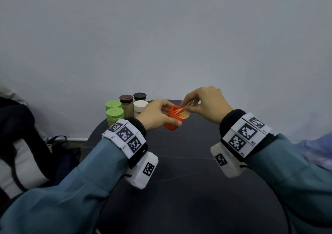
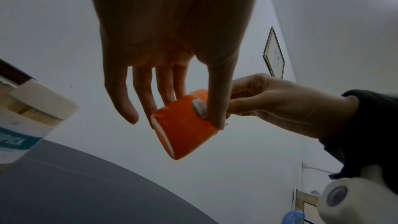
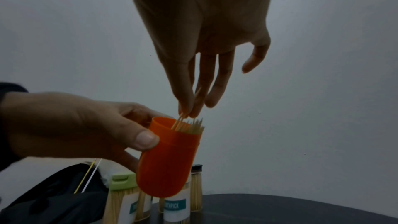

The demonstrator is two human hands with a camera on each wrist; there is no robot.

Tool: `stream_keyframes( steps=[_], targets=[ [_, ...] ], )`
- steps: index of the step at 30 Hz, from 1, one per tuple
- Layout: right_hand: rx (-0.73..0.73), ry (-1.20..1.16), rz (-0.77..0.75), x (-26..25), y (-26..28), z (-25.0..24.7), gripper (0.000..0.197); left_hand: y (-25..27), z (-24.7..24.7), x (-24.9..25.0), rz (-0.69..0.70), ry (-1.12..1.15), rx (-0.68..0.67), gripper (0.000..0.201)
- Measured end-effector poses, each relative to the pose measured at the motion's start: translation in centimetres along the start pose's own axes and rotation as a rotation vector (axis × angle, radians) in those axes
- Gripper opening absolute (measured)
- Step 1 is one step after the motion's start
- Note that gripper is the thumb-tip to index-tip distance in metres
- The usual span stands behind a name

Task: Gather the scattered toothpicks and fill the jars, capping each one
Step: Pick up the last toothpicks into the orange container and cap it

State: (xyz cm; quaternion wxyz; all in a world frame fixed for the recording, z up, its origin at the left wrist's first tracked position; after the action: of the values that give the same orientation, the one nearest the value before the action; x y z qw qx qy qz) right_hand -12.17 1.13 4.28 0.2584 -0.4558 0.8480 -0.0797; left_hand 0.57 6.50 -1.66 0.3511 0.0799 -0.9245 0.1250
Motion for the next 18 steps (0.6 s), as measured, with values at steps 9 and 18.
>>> stream_keyframes(
  steps=[9, 18],
  targets=[
    [-0.054, 0.018, -0.003, 0.6, 0.8, -0.5, 0.011, -0.6, 1.4, 0.5, 0.007, -0.006, -0.035, 0.049],
    [-0.012, -0.048, 0.161, 6.6, 3.3, -2.8, 0.011, -0.9, 3.0, 2.4, 0.029, -0.011, -0.094, 0.05]
  ],
)
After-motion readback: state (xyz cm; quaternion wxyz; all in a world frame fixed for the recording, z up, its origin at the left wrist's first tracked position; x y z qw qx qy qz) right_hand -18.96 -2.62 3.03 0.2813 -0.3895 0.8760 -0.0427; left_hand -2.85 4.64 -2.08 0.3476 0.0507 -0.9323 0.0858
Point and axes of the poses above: each hand's wrist, its own y-axis away from the middle knuckle, its own z-axis out of the palm, x = y × z, the point moved 5 cm from there along -y, towards the middle knuckle, and after that the axes turned 15 degrees about -y, right-handed, at the moved point
